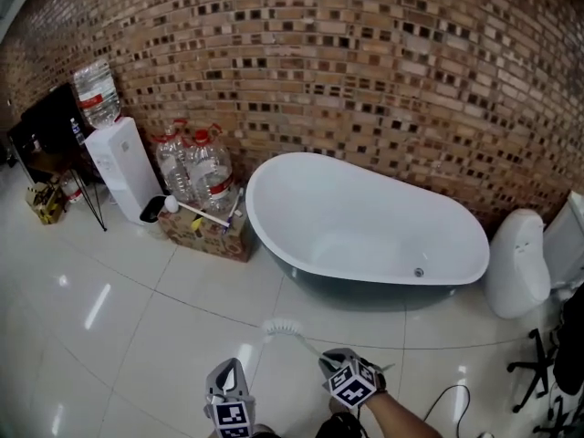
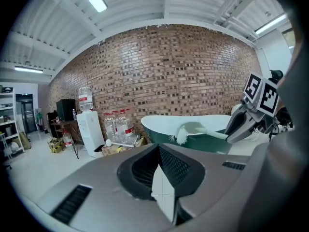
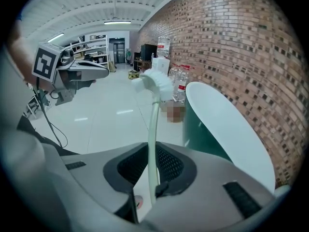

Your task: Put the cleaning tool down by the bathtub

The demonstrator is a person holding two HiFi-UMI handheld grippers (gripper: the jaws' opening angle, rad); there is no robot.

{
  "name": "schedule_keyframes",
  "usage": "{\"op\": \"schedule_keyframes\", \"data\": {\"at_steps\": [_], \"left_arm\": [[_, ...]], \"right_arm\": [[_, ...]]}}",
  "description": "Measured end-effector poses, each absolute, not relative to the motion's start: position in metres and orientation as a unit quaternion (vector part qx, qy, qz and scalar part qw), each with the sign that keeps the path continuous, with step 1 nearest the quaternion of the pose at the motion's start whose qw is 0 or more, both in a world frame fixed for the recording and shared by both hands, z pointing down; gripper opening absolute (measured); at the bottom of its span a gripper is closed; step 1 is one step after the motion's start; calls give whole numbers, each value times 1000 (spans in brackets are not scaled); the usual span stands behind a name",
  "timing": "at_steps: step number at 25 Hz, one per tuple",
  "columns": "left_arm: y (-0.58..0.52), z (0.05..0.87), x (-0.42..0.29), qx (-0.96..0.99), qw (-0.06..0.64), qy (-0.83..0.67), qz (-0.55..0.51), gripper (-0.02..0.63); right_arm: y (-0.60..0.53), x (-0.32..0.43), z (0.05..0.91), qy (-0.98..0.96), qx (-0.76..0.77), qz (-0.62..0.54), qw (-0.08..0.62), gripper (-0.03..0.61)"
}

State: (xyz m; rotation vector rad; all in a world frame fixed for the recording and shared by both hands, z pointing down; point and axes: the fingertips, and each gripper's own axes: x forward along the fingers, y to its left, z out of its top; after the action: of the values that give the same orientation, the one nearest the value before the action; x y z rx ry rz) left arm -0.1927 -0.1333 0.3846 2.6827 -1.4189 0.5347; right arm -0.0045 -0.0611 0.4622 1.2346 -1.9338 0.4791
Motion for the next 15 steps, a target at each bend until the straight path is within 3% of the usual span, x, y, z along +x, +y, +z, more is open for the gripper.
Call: {"op": "schedule_keyframes", "data": {"at_steps": [15], "left_arm": [[-110, 303, -39, 855, 61, -498, 131, 5]], "right_arm": [[-70, 97, 413, -780, 429, 186, 416, 60]]}}
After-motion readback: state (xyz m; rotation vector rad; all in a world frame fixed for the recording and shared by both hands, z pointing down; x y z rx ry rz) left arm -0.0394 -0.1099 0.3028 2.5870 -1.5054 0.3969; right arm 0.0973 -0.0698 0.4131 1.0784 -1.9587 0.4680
